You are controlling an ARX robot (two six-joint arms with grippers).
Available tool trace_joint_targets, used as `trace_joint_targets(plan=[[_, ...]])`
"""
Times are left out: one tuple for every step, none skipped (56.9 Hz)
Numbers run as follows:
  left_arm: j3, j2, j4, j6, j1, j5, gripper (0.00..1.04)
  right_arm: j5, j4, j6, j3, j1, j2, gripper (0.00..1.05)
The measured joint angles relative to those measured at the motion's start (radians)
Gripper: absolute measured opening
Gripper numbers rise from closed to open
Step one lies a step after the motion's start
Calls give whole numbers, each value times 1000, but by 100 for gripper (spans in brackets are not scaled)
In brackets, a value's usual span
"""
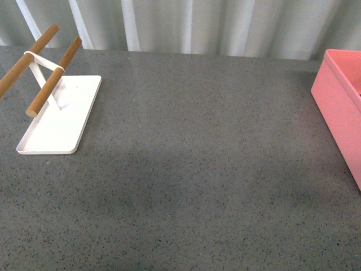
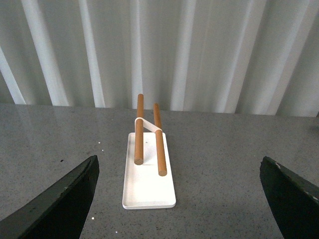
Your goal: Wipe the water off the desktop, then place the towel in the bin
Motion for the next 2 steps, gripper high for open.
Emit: trace_joint_targets(plan=[[0, 0, 0, 0, 0, 0, 98, 0, 0, 0, 0, 0, 0, 98], [0, 0, 0, 0, 0, 0, 98, 0, 0, 0, 0, 0, 0, 98]])
